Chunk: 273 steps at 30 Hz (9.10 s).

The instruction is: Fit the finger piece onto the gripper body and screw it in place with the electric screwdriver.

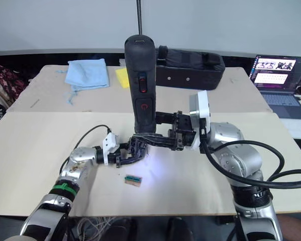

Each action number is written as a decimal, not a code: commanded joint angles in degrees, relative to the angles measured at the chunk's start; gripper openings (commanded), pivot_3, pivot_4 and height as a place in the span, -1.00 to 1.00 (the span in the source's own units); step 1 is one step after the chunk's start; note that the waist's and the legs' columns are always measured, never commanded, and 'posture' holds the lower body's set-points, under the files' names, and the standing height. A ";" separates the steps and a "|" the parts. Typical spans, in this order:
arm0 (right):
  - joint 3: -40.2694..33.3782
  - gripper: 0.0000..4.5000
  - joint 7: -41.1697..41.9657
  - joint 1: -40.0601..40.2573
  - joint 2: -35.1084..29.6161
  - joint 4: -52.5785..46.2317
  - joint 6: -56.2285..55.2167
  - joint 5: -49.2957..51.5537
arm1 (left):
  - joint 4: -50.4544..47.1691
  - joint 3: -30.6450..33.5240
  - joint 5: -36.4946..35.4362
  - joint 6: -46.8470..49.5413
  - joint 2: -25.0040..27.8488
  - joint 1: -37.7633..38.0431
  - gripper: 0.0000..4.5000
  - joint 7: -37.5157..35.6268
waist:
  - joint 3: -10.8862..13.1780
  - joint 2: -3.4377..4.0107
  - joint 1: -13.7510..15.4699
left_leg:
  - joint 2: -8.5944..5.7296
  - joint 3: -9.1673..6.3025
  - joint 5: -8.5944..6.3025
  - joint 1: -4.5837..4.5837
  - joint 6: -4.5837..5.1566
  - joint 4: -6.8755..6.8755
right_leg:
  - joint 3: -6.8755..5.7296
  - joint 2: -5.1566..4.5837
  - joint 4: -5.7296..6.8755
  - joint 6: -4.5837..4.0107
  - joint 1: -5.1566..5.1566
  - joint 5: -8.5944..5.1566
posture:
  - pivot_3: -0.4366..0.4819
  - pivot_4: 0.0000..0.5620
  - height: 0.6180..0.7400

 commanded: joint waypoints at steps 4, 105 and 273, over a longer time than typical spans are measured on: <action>-2.35 -0.15 1.81 -0.61 -1.36 -2.33 1.24 3.29 | 5.20 -0.92 0.04 -1.46 -0.65 -4.01 0.03 -5.86 | 0.01 -0.01 0.01 | -0.02 -0.01 0.00 -0.01 0.00 0.00 | 0.00 0.03 0.00 0.00 0.00 0.00 | -0.05 -0.47 1.00; 6.76 -0.15 -0.84 -16.14 14.79 14.53 1.43 -11.13 | -14.31 -4.72 1.66 9.27 -0.04 10.06 0.01 9.17 | -0.04 0.04 0.27 | 0.23 0.00 0.00 0.08 0.00 0.10 | 0.02 0.26 0.07 -0.24 0.04 0.06 | -0.05 -0.47 1.00; 17.80 -0.15 7.62 -8.30 -44.24 32.79 41.85 -16.02 | -35.37 22.01 -22.63 12.73 25.92 32.57 0.94 -10.02 | -0.35 0.44 -0.79 | 0.77 1.02 -0.36 -0.51 -0.58 -1.05 | 0.41 0.29 -0.70 -0.85 -1.38 -0.50 | -0.05 -0.47 1.00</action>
